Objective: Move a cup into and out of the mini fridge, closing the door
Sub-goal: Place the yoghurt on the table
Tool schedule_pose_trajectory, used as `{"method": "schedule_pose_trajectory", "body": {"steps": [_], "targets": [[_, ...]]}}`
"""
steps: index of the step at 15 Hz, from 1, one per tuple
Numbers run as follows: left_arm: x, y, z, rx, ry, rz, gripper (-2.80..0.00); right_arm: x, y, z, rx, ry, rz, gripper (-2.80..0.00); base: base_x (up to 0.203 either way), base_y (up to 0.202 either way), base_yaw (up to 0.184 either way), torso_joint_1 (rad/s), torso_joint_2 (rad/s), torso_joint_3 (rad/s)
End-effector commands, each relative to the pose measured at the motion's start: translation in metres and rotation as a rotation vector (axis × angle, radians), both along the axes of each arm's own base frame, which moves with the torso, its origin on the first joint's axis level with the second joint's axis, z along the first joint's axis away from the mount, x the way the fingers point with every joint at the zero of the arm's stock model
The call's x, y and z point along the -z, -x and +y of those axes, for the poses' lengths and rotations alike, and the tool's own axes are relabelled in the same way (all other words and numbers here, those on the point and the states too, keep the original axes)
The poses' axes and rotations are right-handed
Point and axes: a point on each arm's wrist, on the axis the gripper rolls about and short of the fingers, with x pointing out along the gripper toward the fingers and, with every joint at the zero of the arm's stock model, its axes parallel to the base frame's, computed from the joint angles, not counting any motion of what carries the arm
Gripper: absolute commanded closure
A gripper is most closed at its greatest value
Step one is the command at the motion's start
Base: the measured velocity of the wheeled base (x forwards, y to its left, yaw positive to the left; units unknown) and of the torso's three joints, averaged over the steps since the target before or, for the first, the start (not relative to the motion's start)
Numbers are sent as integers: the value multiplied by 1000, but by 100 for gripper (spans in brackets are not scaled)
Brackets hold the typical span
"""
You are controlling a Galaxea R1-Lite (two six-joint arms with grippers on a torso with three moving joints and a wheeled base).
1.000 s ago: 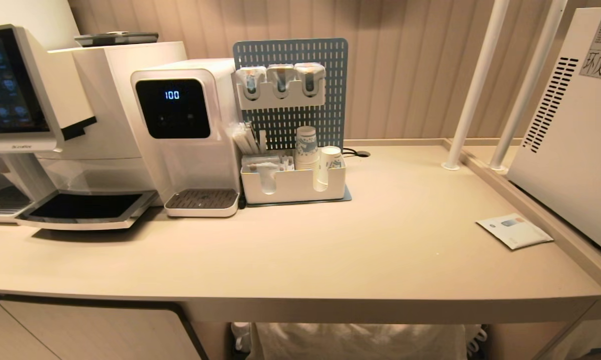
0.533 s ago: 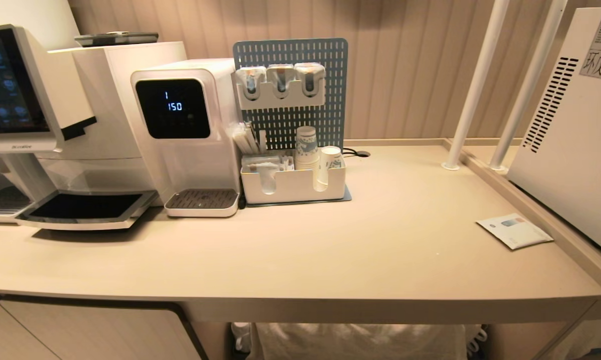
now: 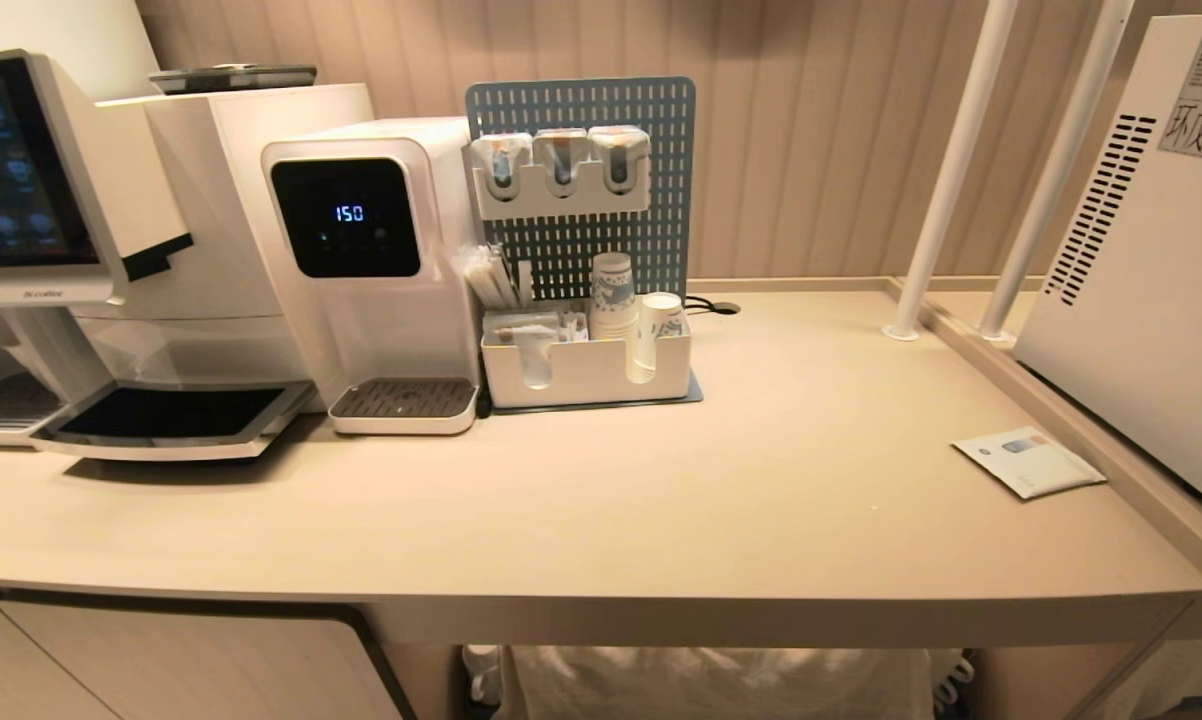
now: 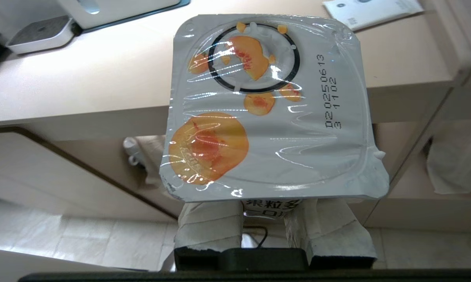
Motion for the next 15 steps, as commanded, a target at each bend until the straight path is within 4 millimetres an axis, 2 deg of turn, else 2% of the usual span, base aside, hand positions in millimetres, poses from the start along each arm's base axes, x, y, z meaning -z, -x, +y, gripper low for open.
{"method": "schedule_pose_trajectory", "body": {"steps": [1,4,7,9,11,15], "targets": [[0,0,0,0,0,1,0,-24,-38,6,-32,-14,126,0,0,0,0,0,0,0],[0,0,0,0,0,1,0,-47,-88,17,-48,-92,190,0,0,0,0,0,0,0],[0,0,0,-1,0,1,0,-51,-134,31,-116,-105,217,0,0,0,0,0,0,0],[0,0,0,-1,0,1,0,-39,-157,38,-174,-16,312,0,0,0,0,0,0,0],[0,0,0,-1,0,1,0,-19,-177,43,-205,71,460,0,0,0,0,0,0,0],[0,0,0,0,0,1,0,10,-217,48,-157,138,585,0,0,0,0,0,0,0]]}}
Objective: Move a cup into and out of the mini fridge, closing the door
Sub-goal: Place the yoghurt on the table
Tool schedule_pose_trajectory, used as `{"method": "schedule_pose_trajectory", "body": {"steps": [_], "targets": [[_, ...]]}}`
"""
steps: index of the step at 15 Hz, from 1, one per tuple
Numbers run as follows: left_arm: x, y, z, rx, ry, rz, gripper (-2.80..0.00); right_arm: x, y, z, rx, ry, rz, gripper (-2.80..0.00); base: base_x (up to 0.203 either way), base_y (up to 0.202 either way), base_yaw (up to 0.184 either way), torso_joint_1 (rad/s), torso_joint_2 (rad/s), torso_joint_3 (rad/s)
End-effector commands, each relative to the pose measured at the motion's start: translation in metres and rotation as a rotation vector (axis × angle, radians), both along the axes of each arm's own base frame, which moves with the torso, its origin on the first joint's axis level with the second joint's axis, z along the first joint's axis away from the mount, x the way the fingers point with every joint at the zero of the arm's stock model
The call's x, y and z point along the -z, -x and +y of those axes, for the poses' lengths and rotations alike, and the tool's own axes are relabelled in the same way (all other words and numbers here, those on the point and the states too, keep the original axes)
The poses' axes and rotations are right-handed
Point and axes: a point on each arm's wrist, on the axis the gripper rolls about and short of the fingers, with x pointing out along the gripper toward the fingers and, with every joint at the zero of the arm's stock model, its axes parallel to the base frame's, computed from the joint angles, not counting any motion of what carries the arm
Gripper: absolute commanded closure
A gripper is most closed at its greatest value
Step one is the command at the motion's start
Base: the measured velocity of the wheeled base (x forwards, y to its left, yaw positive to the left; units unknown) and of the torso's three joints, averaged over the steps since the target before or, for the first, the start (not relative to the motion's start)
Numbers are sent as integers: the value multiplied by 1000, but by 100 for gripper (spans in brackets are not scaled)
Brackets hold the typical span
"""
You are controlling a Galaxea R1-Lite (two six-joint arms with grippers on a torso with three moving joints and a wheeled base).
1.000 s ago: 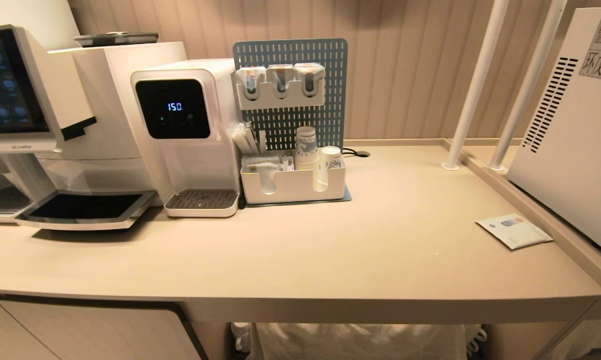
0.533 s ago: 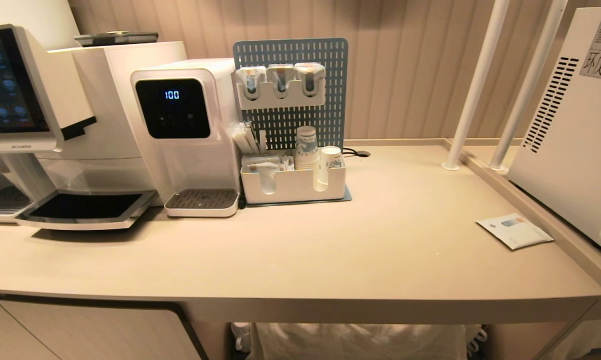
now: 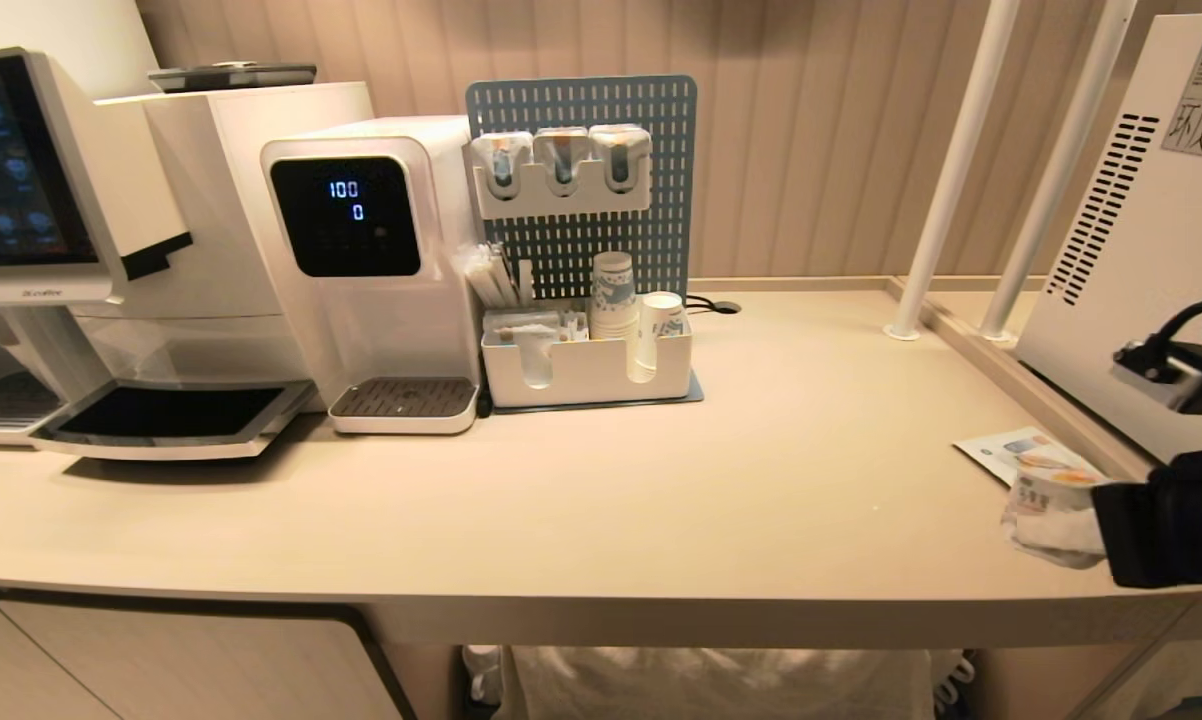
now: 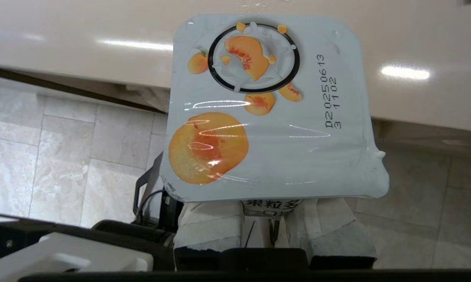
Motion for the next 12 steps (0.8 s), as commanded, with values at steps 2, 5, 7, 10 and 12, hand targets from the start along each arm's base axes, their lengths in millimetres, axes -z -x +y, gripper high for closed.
{"method": "schedule_pose_trajectory", "body": {"steps": [2,5,7,10,12], "targets": [[0,0,0,-1,0,1,0,24,-38,6,25,7,20,0,0,0,0,0,0,0],[0,0,0,-1,0,1,0,41,-66,10,33,-18,-51,0,0,0,0,0,0,0],[0,0,0,-1,0,0,0,50,-83,14,33,-27,-100,0,0,0,0,0,0,0],[0,0,0,-1,0,1,0,65,-102,18,40,-44,-170,0,0,0,0,0,0,0],[0,0,0,-1,0,1,0,76,-117,21,44,-57,-226,0,0,0,0,0,0,0]]}}
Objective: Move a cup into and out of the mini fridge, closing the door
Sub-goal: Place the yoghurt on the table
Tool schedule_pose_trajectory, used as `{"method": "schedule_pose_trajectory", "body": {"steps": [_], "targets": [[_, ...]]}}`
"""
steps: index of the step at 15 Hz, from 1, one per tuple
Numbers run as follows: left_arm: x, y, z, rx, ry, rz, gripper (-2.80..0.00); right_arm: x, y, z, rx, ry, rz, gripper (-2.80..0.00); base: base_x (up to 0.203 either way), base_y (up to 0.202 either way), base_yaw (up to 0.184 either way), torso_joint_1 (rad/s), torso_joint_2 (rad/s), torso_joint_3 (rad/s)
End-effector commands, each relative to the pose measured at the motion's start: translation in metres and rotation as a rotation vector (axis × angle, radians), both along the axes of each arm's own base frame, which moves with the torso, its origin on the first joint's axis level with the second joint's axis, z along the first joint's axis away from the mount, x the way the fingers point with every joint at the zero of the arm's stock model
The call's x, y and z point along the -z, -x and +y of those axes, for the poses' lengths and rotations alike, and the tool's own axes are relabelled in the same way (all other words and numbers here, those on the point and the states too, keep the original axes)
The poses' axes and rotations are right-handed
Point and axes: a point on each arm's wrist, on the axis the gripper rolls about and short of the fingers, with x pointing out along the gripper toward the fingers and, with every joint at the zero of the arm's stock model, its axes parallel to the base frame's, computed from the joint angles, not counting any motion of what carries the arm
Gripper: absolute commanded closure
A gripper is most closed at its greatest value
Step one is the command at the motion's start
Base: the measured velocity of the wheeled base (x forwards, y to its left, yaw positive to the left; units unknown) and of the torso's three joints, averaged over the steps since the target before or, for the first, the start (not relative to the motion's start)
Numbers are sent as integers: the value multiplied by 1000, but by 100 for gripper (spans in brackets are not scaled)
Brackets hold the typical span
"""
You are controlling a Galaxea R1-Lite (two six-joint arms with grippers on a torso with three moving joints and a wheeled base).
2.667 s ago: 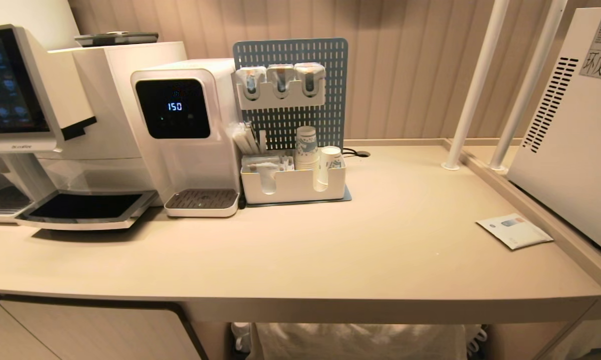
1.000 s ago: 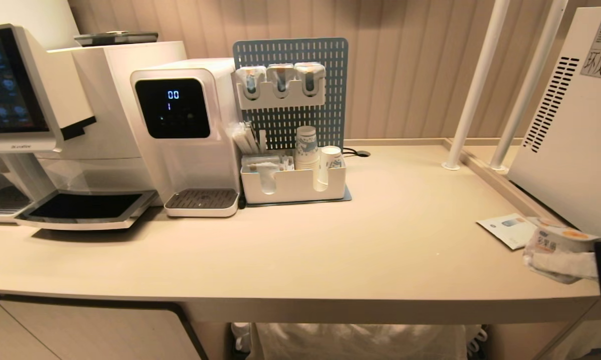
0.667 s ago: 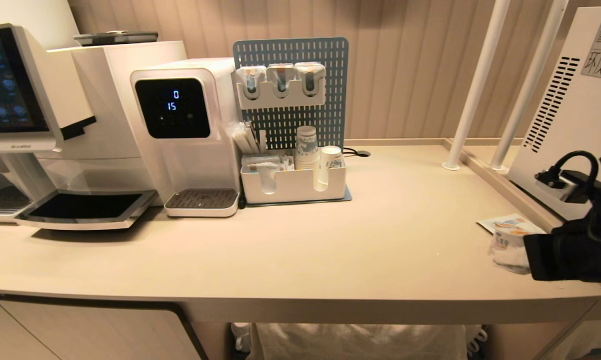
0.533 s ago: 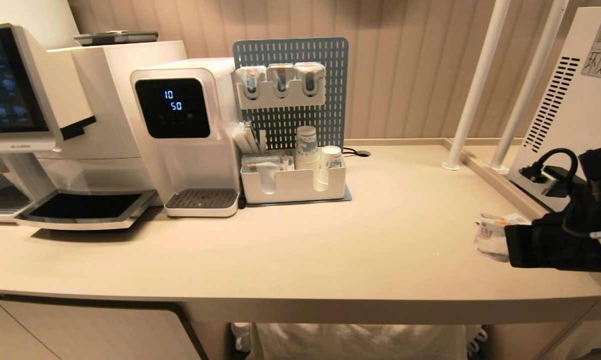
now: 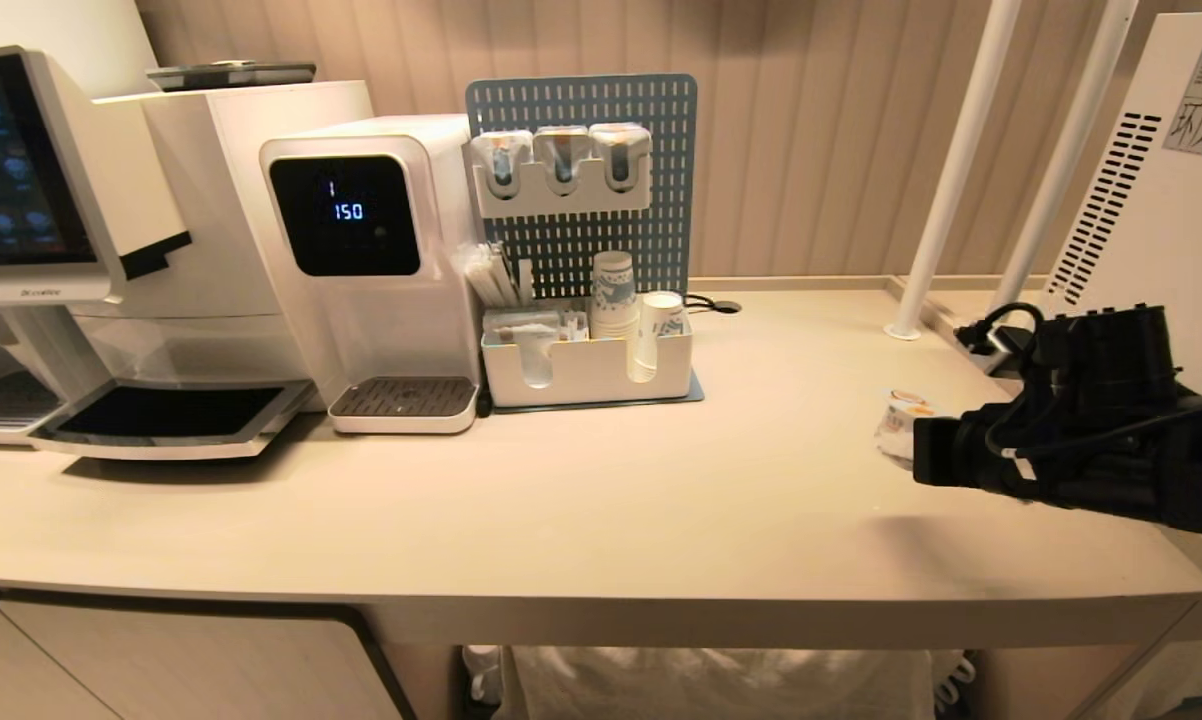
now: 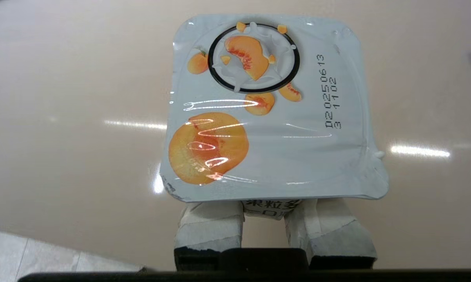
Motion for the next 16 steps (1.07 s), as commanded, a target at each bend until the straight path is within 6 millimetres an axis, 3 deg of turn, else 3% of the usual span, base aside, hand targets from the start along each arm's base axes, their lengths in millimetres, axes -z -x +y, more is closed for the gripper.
{"method": "schedule_pose_trajectory", "body": {"steps": [1,9,16], "targets": [[0,0,0,0,0,1,0,20,-17,3,9,3,-9,0,0,0,0,0,0,0],[0,0,0,0,0,1,0,65,-54,16,71,39,-74,0,0,0,0,0,0,0],[0,0,0,0,0,1,0,84,-57,36,78,112,-118,0,0,0,0,0,0,0]]}}
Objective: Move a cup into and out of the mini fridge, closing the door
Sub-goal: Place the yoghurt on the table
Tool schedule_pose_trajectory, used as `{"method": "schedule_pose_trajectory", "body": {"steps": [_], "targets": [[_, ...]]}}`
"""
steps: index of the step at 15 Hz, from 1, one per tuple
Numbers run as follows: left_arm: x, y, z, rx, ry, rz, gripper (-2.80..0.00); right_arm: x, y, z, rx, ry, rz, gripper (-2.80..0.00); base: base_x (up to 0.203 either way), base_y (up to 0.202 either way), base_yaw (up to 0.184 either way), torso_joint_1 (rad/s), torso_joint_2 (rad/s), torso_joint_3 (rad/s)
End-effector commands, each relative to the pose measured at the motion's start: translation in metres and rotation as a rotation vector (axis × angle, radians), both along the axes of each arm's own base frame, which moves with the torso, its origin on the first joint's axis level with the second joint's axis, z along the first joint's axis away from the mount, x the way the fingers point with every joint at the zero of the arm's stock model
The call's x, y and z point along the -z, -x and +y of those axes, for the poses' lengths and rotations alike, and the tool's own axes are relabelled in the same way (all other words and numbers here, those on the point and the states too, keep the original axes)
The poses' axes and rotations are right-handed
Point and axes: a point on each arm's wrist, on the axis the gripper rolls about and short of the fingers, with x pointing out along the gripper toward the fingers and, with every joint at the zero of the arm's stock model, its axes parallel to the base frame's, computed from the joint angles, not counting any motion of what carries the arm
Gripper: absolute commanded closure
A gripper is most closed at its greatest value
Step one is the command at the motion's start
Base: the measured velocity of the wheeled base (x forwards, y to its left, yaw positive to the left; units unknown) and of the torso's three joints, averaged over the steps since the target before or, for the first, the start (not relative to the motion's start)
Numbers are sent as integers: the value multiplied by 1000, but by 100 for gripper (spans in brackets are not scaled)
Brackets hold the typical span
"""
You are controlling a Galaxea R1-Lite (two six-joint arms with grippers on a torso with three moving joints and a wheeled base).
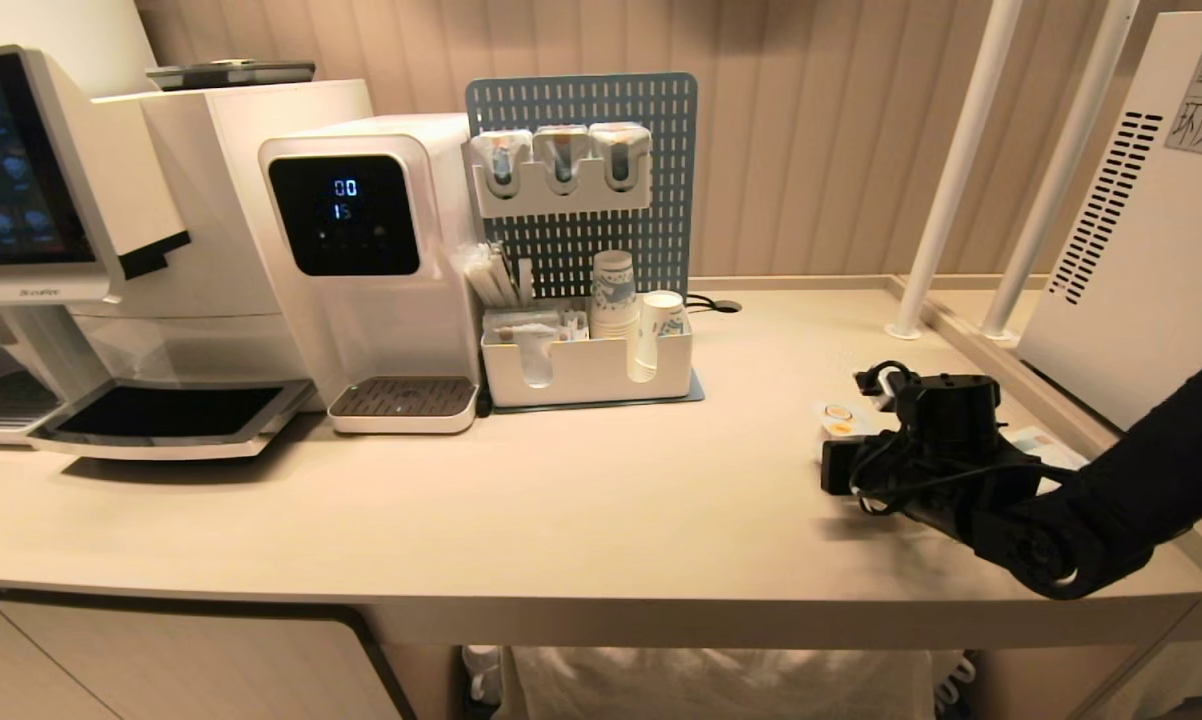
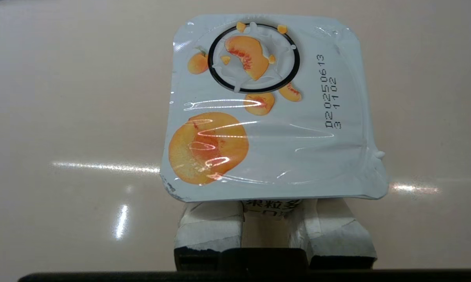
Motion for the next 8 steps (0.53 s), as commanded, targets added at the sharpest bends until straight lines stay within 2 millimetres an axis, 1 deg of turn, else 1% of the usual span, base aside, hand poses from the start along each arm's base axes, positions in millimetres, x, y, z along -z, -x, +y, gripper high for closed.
{"method": "schedule_pose_trajectory", "body": {"steps": [1,6,7,8], "targets": [[0,0,0,-1,0,1,0,5,-1,3,-6,6,8,0,0,0,0,0,0,0],[0,0,0,-1,0,1,0,8,-2,3,22,33,12,0,0,0,0,0,0,0],[0,0,0,-1,0,1,0,8,-3,3,24,41,13,-280,0,0,0,0,0,0],[0,0,0,-1,0,1,0,9,-3,3,26,46,11,-280,0,0,0,0,0,0]]}}
